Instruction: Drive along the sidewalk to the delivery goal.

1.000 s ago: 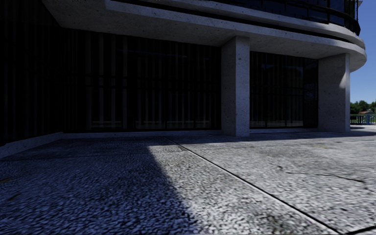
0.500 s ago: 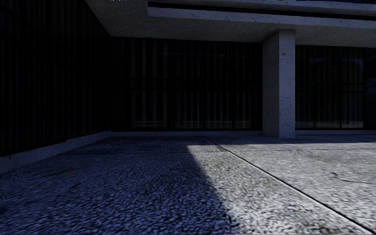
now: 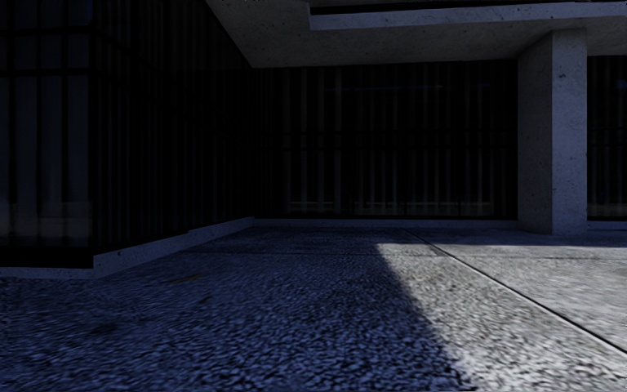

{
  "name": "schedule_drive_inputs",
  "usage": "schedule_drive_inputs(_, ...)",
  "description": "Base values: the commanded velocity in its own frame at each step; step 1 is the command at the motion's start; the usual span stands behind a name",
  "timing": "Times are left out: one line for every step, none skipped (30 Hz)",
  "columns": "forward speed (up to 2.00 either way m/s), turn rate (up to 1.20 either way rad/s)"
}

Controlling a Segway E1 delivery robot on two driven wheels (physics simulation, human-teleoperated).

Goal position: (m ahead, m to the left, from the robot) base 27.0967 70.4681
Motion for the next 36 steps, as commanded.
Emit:
schedule_drive_inputs(0.00, 0.55)
schedule_drive_inputs(0.00, 0.55)
schedule_drive_inputs(0.00, 0.55)
schedule_drive_inputs(0.00, 0.55)
schedule_drive_inputs(0.00, 0.55)
schedule_drive_inputs(0.00, 0.55)
schedule_drive_inputs(0.00, 0.55)
schedule_drive_inputs(0.00, 0.55)
schedule_drive_inputs(0.00, 0.55)
schedule_drive_inputs(0.00, 0.55)
schedule_drive_inputs(0.00, 0.55)
schedule_drive_inputs(0.00, 0.55)
schedule_drive_inputs(0.00, 0.55)
schedule_drive_inputs(0.00, 0.55)
schedule_drive_inputs(0.00, 0.55)
schedule_drive_inputs(0.00, 0.56)
schedule_drive_inputs(0.00, 0.56)
schedule_drive_inputs(0.00, 0.57)
schedule_drive_inputs(0.00, 0.58)
schedule_drive_inputs(0.00, 0.66)
schedule_drive_inputs(0.00, 0.66)
schedule_drive_inputs(0.00, 0.71)
schedule_drive_inputs(0.00, 0.73)
schedule_drive_inputs(0.00, 0.73)
schedule_drive_inputs(0.00, 0.73)
schedule_drive_inputs(0.00, 0.73)
schedule_drive_inputs(0.00, 0.76)
schedule_drive_inputs(0.00, 0.84)
schedule_drive_inputs(0.00, 0.87)
schedule_drive_inputs(0.00, 0.88)
schedule_drive_inputs(0.00, 0.88)
schedule_drive_inputs(0.00, 0.88)
schedule_drive_inputs(0.00, 0.89)
schedule_drive_inputs(0.00, 0.89)
schedule_drive_inputs(0.00, 0.89)
schedule_drive_inputs(0.00, 0.89)
